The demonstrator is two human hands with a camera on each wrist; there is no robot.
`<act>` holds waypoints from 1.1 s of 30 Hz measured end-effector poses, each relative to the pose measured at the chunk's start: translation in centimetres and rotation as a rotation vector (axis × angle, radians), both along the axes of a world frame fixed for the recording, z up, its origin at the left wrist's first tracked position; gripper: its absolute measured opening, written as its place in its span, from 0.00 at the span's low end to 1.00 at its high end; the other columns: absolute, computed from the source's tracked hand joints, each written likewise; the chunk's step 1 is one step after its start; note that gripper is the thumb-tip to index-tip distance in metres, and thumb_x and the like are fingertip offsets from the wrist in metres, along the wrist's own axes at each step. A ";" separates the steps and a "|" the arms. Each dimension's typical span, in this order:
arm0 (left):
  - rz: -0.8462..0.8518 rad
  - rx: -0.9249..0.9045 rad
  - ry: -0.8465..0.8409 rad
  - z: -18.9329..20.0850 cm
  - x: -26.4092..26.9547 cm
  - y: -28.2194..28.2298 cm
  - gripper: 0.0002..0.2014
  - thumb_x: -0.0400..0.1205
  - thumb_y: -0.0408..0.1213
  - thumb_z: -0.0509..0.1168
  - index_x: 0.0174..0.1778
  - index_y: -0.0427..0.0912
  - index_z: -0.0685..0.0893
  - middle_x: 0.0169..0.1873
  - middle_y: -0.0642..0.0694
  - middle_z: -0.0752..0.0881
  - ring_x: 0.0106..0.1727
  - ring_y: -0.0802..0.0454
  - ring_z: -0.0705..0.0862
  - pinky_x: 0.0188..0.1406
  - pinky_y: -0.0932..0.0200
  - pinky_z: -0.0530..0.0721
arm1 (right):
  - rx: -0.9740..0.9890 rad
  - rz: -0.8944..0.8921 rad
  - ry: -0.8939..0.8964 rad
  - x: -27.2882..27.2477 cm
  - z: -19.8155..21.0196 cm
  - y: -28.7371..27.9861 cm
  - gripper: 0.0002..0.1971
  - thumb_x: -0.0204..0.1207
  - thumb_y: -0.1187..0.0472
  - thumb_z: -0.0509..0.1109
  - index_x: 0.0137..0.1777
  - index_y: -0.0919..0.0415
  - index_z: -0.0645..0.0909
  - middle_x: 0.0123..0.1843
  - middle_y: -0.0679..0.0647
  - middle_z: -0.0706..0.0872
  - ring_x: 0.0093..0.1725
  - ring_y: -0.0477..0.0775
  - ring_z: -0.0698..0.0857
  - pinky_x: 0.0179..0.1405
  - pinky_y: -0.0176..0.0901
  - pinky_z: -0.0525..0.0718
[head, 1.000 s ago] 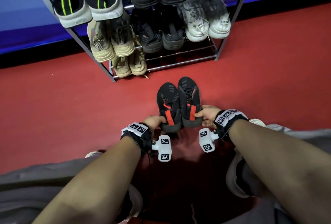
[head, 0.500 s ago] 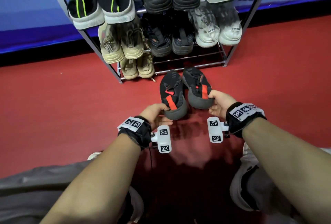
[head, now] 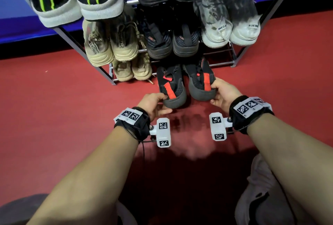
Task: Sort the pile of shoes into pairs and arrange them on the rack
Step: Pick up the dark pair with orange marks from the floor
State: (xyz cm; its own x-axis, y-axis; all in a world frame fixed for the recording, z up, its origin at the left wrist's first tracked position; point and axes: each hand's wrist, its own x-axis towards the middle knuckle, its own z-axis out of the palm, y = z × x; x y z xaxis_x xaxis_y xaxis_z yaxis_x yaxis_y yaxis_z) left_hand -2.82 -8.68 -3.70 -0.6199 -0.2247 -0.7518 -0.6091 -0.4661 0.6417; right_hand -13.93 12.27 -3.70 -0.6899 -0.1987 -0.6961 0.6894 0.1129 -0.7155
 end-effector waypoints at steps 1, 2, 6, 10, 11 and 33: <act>0.003 -0.007 0.012 -0.1 -1.0 -0.2 0.06 0.80 0.23 0.61 0.48 0.31 0.83 0.39 0.38 0.85 0.34 0.44 0.83 0.27 0.55 0.89 | -0.001 0.017 0.014 -0.8 -0.2 -0.4 0.22 0.74 0.66 0.58 0.59 0.43 0.84 0.35 0.45 0.83 0.31 0.45 0.79 0.26 0.37 0.70; 0.005 -0.011 0.025 -0.2 -1.9 -0.4 0.06 0.81 0.23 0.60 0.47 0.32 0.83 0.40 0.38 0.85 0.35 0.44 0.83 0.27 0.55 0.90 | -0.005 0.028 0.020 -1.5 -0.5 -0.8 0.25 0.74 0.66 0.58 0.64 0.42 0.83 0.37 0.45 0.84 0.32 0.46 0.79 0.26 0.36 0.70; -0.015 -0.039 0.066 -0.2 -5.7 -1.2 0.09 0.84 0.24 0.58 0.52 0.38 0.82 0.44 0.42 0.86 0.40 0.46 0.85 0.30 0.54 0.91 | -0.021 0.008 0.022 -4.3 -1.3 -2.6 0.24 0.75 0.66 0.57 0.63 0.41 0.81 0.38 0.45 0.84 0.32 0.46 0.79 0.26 0.35 0.72; 0.000 -0.091 0.058 -1.0 -8.6 -2.6 0.11 0.84 0.25 0.59 0.58 0.38 0.82 0.44 0.41 0.87 0.38 0.46 0.87 0.28 0.55 0.90 | -0.005 0.019 0.033 -6.6 -2.3 -4.4 0.21 0.77 0.68 0.57 0.56 0.41 0.81 0.38 0.47 0.84 0.32 0.47 0.78 0.26 0.36 0.74; 0.014 -0.102 0.054 -1.3 -9.1 -3.0 0.10 0.84 0.25 0.60 0.58 0.37 0.82 0.44 0.40 0.87 0.38 0.45 0.87 0.26 0.55 0.90 | 0.001 0.017 0.045 -7.1 -2.6 -4.9 0.21 0.77 0.69 0.58 0.56 0.42 0.81 0.39 0.48 0.84 0.32 0.47 0.78 0.26 0.36 0.74; 0.132 -0.523 0.018 -13.3 -14.3 -6.1 0.21 0.62 0.57 0.68 0.44 0.46 0.84 0.45 0.39 0.91 0.44 0.36 0.91 0.46 0.35 0.89 | 0.285 0.061 0.334 -11.8 -7.6 -7.4 0.23 0.77 0.69 0.67 0.73 0.63 0.72 0.58 0.55 0.83 0.35 0.54 0.83 0.15 0.33 0.77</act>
